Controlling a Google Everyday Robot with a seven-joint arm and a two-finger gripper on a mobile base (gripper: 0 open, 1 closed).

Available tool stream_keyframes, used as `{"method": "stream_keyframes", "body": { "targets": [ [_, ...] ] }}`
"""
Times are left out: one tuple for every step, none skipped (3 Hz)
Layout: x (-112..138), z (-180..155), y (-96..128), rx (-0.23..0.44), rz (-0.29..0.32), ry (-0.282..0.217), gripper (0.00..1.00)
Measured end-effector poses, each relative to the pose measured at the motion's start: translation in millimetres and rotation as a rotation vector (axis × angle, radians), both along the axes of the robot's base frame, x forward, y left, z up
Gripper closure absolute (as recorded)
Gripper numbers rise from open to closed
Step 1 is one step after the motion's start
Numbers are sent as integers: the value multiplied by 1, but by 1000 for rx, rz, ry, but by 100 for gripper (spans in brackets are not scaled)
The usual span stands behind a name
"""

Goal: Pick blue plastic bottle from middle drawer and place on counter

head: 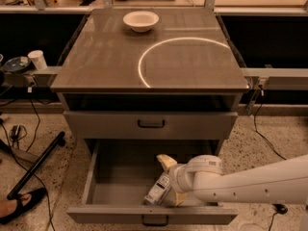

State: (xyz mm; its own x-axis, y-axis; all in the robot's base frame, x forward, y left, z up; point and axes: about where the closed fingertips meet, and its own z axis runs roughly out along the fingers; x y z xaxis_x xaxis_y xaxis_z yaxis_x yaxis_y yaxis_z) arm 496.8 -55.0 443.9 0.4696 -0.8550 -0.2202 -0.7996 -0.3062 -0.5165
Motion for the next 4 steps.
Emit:
{"method": "stream_keyframes", "body": {
  "targets": [
    [0,1,0,0,0,0,0],
    [10,-9,9,4,20,9,0],
    [34,-28,26,4,68,18,0],
    [32,-29,26,-4,68,22,0]
  ]
}}
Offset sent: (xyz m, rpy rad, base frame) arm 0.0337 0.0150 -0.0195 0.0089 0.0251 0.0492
